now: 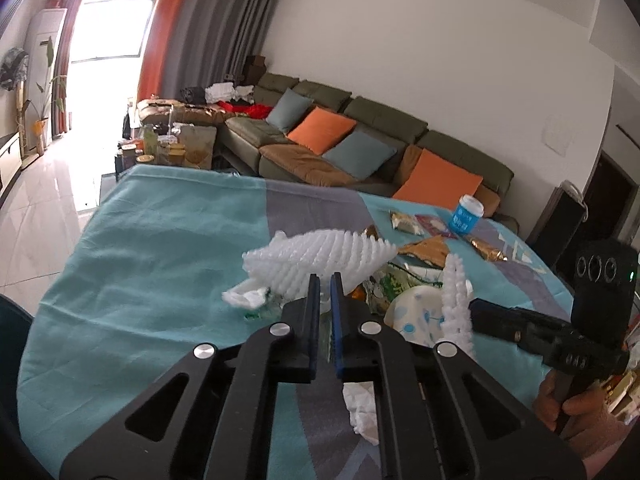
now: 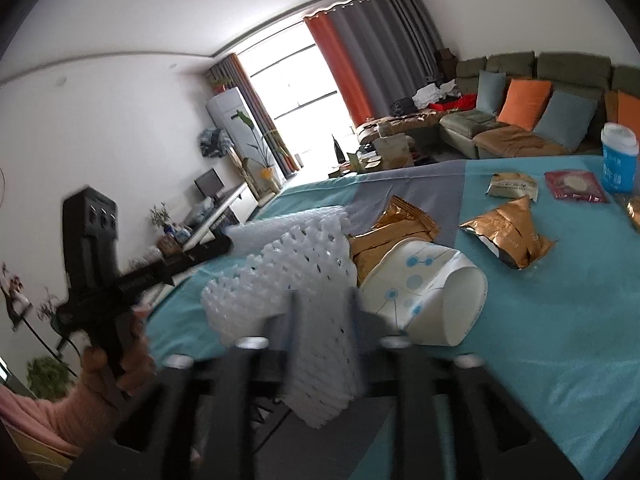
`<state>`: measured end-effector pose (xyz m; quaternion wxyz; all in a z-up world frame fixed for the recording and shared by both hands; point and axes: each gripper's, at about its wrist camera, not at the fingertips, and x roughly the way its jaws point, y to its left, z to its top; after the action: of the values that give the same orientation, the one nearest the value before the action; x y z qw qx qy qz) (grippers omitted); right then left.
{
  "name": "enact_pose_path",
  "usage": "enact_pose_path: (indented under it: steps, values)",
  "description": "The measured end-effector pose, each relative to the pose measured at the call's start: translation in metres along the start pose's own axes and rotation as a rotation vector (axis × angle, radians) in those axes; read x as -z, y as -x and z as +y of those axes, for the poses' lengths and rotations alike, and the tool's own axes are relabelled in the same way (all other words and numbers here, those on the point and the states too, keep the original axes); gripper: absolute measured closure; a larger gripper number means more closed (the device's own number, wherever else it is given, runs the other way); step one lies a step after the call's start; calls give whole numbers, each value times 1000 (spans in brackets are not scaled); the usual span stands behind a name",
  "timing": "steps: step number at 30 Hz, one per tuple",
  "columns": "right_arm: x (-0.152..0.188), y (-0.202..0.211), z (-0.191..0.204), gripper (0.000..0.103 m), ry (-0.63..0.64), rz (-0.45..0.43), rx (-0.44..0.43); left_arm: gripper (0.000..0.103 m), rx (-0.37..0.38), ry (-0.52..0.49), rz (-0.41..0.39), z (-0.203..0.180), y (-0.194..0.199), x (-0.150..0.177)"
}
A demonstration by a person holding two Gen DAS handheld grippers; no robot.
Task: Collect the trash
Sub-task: 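Carry both white foam nets to the teal bin and release them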
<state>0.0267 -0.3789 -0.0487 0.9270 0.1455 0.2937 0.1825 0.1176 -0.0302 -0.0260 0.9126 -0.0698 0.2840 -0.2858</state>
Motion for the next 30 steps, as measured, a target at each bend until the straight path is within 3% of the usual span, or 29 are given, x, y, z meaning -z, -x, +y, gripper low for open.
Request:
enact_pose_path:
  steps: [4,7,9,15,22,30]
  values:
    - [4,-5,9,42,43,17,13,97,3,16,-29,5,18,-1]
    - [6,-13,10,44,45,51,8,97,-1,26,-45,9,31,-2]
    - [8,-15,9,65,43,65,-5,97,-6,34,-58,12,40,-1]
    - [11,-9,14,81,52,59,-20,98,-24,57,-90,25,67,-1]
    - [-2,7,22,83,58,3,-30,97,-69,76,-142,37,104,1]
    - [-28,13,65,82,123,-46,-141,98,-153,97,-192,57,152,8]
